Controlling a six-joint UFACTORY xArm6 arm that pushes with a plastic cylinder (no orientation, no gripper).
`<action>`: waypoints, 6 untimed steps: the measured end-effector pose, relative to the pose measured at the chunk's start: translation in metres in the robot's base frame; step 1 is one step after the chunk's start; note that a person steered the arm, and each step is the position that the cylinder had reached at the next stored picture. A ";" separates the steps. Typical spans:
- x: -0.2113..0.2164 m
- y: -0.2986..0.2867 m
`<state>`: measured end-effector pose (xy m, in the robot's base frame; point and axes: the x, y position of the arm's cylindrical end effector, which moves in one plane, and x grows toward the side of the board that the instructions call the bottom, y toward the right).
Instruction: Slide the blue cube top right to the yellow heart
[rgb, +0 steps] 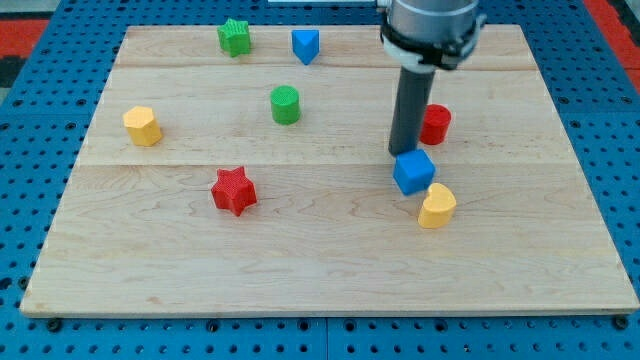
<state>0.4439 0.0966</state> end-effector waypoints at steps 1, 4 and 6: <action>0.035 0.026; 0.065 -0.020; 0.059 0.045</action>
